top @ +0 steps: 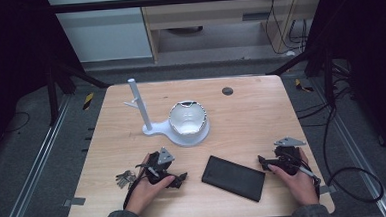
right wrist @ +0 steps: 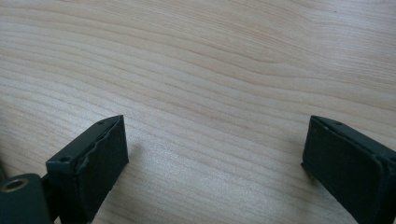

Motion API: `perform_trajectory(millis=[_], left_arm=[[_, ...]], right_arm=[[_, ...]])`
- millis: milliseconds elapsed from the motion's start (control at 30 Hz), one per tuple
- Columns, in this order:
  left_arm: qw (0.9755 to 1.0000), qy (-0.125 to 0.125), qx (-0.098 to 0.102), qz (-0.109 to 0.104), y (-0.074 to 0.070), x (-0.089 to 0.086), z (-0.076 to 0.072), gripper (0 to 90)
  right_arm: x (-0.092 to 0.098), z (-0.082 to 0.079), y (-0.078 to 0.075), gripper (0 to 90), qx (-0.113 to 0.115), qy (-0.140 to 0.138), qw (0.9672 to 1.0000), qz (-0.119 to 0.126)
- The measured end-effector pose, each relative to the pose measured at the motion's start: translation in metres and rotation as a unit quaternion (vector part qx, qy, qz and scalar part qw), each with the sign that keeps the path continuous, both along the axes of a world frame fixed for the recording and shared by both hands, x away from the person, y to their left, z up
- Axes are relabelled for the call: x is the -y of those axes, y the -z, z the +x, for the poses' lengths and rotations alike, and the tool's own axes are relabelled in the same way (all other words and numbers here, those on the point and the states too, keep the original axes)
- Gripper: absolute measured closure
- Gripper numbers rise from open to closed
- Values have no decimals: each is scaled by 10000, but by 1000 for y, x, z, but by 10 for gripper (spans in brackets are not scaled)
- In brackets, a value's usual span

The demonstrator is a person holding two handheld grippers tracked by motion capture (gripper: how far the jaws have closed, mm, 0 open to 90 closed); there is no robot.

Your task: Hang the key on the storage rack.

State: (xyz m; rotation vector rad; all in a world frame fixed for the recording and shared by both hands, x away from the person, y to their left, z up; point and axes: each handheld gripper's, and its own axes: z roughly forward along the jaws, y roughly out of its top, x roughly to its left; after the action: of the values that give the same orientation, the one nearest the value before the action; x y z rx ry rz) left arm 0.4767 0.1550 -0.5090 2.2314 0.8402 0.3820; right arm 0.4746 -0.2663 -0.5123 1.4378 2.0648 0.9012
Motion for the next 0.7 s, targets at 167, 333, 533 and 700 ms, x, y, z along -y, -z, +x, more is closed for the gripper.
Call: perform_trajectory(millis=[167, 333, 533, 700], left_arm=[[10000, 48, -23, -36, 0, -3, -1, 27], [9994, 119, -100, 311, -16, -10, -1, 68], [9969, 28, 25, 784, -43, -33, 0, 52], [9956, -124, 23, 926, -60, -60, -2, 57]], right_arm=[[-1, -1, 0, 67, -20, 35, 10000, 18], [-1, -1, 0, 67, -23, 52, 10000, 32], [0, -4, 0, 67, 6, 20, 10000, -6], [0, -5, 0, 66, -31, 18, 10000, 36]])
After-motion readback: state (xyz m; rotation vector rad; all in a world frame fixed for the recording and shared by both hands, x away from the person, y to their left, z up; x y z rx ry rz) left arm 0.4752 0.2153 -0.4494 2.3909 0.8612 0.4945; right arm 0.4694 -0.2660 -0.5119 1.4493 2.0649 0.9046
